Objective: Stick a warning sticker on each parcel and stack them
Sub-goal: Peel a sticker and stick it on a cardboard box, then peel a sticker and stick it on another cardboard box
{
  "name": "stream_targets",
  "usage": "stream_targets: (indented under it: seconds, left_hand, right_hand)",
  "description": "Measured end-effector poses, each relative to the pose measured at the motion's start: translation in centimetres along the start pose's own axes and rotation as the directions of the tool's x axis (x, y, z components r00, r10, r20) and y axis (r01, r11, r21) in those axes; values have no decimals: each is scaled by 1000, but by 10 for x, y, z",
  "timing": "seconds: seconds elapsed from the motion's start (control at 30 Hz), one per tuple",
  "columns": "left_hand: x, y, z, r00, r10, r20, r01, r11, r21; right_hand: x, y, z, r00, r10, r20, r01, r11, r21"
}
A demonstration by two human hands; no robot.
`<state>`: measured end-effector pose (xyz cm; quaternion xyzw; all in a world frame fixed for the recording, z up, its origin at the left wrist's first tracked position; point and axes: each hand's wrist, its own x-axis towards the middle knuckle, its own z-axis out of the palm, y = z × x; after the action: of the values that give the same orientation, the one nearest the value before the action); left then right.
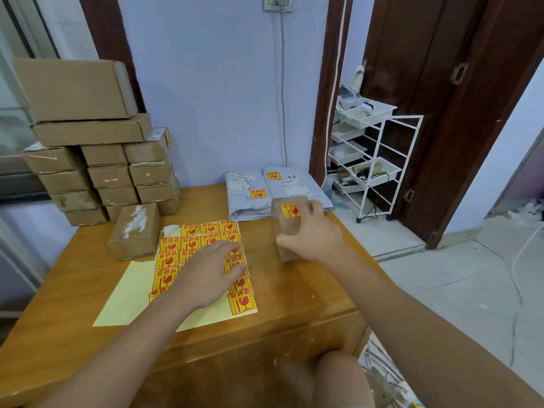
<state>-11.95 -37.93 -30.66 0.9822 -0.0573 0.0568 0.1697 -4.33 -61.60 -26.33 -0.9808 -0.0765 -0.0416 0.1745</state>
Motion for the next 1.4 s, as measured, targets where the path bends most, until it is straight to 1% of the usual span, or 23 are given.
stream_targets:
  seconds: [0.1, 0.23, 0.43, 0.5, 0.53, 0.6, 0.63, 0.7, 0.83, 0.93, 1.0, 1.2, 1.27, 1.4]
  left_hand:
    - [4, 10, 0, 1000, -6, 8, 5, 1000, 23]
    - [8, 15, 5, 1000, -4, 18, 4, 1000, 10]
    - [8, 10, 7, 1000, -7, 25, 7, 1000, 9]
    - [4, 7, 2, 1000, -15, 20, 15, 1000, -1]
    - [1, 5, -1, 1000, -15, 9, 15, 1000, 2]
    - [-5, -5, -12, 999, -26, -32, 26, 999, 26]
    - [-6, -14, -18, 997, -41, -60, 44, 998, 40]
    - [-5, -38, -34, 988, -93, -125, 102, 992, 75]
    - [7, -98, -61, 937, -270, -222, 301, 946, 120]
    - [24, -134, -71, 882, -420, -212, 448, 887, 110]
    - [36, -151, -74, 855, -488, -175, 505, 861, 68]
    - [59, -168, -63, 824, -566, -38, 567, 822, 48]
    - [61, -170, -59, 812, -583, -34, 584, 811, 48]
    - [56, -175, -59, 811, -579, -84, 580, 815, -14]
  right_hand:
    - [15, 30, -15, 999, 36, -19, -37, 999, -32]
    - [32, 58, -23, 998, 50, -34, -53, 994, -95]
    - [33, 76, -9, 997, 48, 53, -37, 981, -192]
    - [32, 78, -10, 997, 36, 67, -15, 958, -288]
    - [31, 78, -11, 999, 10, 40, 4, 943, -333]
    - [25, 69, -12, 993, -98, -63, 69, 929, -364]
    - [22, 60, -12, 982, -161, -100, 117, 928, -353]
    - [16, 34, -12, 962, -249, -110, 207, 932, -298]
    - [6, -18, 9, 936, -351, 20, 349, 924, -159]
    - [1, -48, 33, 908, -415, 54, 418, 904, -84]
    - [2, -62, 47, 894, -444, 66, 447, 893, -51]
    - [13, -83, 79, 889, -445, 109, 445, 895, 20]
    - [14, -87, 83, 891, -438, 121, 438, 898, 33]
    - [13, -92, 88, 892, -426, 152, 423, 904, 53]
